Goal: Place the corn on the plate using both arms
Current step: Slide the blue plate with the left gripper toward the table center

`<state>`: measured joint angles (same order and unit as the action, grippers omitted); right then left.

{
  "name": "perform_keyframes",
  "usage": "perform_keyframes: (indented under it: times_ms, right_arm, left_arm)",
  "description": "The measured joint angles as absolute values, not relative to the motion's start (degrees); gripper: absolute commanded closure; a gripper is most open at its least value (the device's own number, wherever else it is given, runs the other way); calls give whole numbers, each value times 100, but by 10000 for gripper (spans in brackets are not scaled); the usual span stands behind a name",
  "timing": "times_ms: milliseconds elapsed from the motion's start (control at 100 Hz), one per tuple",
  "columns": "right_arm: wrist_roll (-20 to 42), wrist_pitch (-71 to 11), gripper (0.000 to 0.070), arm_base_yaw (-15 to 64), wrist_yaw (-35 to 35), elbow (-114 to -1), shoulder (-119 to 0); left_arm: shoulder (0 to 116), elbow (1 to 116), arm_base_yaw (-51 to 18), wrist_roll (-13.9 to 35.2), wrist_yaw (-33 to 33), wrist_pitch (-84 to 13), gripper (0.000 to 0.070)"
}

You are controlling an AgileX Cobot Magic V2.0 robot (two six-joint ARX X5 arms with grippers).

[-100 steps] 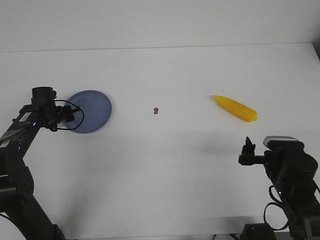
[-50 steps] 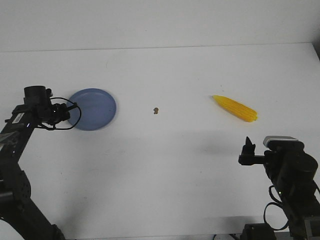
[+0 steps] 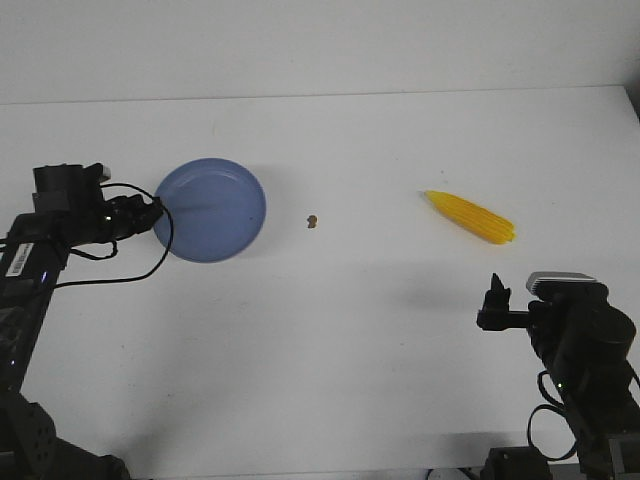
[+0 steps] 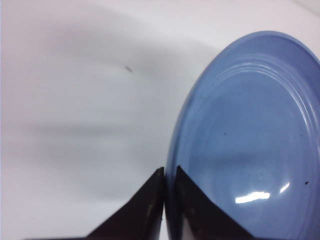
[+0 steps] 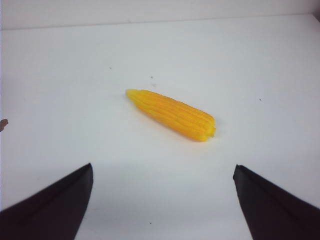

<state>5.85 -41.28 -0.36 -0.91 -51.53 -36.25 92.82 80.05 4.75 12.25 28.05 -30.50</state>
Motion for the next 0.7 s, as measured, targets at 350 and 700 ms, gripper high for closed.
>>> perform_keyframes:
  times_ms: [350, 700]
  right_arm:
    - [585, -4128, 105, -36, -91, -5153, -3625]
    - [582, -4128, 105, -36, -91, -5153, -3625]
  left_arm:
    - [9282, 7266, -974, 1258, 2851, -2991, 688]
    - [9282, 6073, -1879, 1258, 3015, -2265, 687]
